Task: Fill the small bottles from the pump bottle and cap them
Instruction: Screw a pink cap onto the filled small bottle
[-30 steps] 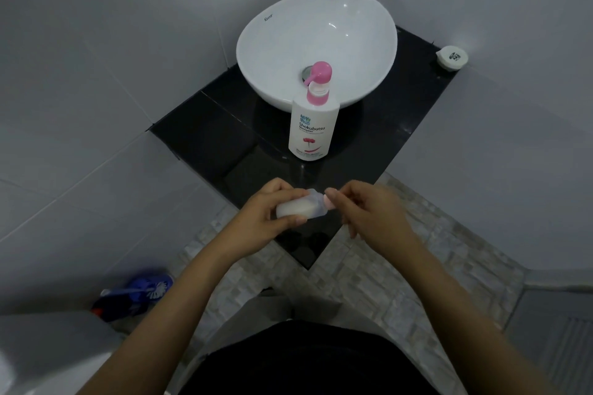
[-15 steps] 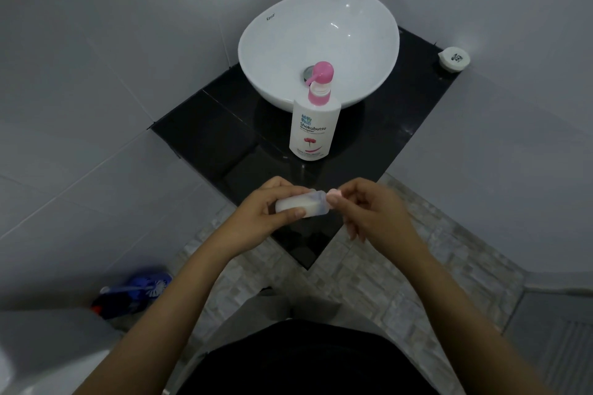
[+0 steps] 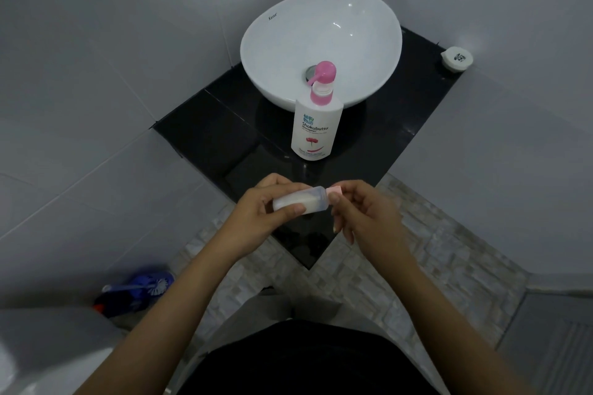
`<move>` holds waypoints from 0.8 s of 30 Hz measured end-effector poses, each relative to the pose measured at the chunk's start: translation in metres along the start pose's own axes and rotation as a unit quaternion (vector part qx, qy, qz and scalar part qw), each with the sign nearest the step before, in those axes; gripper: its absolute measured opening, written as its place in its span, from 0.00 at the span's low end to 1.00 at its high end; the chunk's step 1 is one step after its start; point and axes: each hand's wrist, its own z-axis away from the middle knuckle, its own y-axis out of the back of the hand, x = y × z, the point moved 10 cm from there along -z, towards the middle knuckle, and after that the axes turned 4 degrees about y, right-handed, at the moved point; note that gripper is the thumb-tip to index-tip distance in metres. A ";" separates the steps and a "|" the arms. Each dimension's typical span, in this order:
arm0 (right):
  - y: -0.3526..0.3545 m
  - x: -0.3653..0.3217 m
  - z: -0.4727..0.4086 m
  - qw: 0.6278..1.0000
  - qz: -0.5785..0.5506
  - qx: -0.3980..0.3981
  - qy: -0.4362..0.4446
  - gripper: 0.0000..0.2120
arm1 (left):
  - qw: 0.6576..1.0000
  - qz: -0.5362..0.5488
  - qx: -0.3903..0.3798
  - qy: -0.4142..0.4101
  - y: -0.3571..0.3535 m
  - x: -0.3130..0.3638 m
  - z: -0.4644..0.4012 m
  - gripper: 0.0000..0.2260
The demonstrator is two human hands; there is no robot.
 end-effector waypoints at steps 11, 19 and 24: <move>-0.005 0.010 -0.002 0.996 -0.068 0.008 -0.054 0.07 | 0.998 -0.057 0.010 -0.028 0.003 -0.006 0.003 0.17; -0.011 0.001 -0.011 0.999 -0.026 -0.010 -0.020 0.11 | 0.985 -0.164 0.059 -0.021 0.003 -0.021 -0.001 0.18; 0.012 0.021 -0.008 0.995 -0.025 0.063 -0.070 0.08 | 0.977 -0.175 0.115 0.033 0.015 -0.051 -0.018 0.16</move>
